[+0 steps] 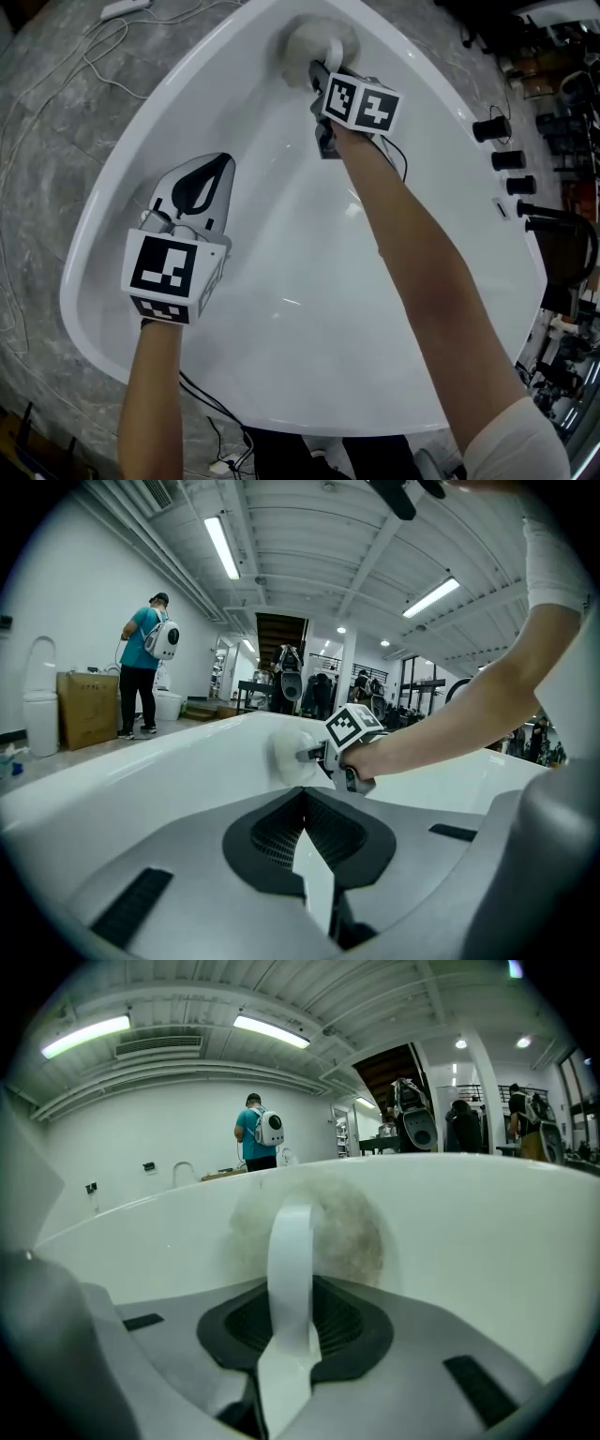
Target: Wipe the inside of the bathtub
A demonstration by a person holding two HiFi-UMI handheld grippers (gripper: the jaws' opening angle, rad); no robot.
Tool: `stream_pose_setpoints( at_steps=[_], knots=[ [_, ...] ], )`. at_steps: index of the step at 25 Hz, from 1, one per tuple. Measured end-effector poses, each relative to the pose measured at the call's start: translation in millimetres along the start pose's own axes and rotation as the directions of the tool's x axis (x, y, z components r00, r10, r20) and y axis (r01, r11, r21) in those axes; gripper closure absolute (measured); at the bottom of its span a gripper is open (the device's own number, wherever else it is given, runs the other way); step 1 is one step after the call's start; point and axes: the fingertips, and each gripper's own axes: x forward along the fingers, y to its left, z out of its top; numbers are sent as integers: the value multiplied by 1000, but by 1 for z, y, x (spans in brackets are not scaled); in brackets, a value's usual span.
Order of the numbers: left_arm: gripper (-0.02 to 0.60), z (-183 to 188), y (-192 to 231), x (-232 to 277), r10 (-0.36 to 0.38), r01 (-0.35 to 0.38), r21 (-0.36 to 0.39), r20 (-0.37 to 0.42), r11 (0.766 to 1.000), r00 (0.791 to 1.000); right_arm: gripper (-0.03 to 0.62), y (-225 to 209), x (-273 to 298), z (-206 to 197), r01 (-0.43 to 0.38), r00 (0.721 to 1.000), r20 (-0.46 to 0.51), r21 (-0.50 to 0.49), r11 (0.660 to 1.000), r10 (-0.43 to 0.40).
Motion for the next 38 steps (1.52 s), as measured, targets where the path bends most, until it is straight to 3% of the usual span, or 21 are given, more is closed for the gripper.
stream_pose_setpoints(
  at_steps=[15,30,38],
  knots=[
    [571,-25,-7,-5,1,-1,-7,-12,1000,1000,499,-25,-3,-93,65,992,-110,45,997,-60],
    [571,-22,-50,10,-42,43,11,-25,999,999,499,-75,-55,-124,120,986,-121,58,991,-112],
    [571,-23,-97,22,-90,92,37,-47,995,995,499,-117,-99,-144,155,982,-125,77,985,-144]
  ],
)
